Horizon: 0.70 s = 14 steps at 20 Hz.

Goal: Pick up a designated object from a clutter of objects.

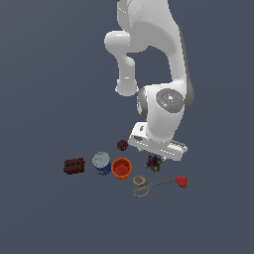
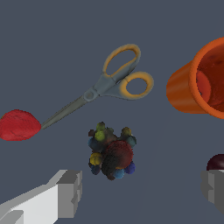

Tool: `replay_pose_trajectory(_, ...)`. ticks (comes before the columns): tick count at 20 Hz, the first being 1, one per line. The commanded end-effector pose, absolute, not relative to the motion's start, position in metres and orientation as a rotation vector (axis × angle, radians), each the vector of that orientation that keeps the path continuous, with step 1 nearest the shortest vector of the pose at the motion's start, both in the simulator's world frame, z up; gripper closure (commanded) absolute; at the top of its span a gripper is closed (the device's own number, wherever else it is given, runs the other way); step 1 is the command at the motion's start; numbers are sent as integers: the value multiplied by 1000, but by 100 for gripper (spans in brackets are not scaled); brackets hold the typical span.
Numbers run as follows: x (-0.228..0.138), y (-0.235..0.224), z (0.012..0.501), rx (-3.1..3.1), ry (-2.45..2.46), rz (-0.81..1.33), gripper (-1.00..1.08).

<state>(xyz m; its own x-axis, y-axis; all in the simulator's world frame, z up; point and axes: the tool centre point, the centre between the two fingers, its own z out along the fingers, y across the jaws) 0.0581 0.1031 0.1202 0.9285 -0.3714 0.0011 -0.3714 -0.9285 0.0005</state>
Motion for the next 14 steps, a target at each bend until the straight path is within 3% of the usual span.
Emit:
replay_pose_trajectory(1,58,111,105,3077,-633,3,-92)
replay_pose_trajectory(14,56,125,79,3065,-688,-2,-92)
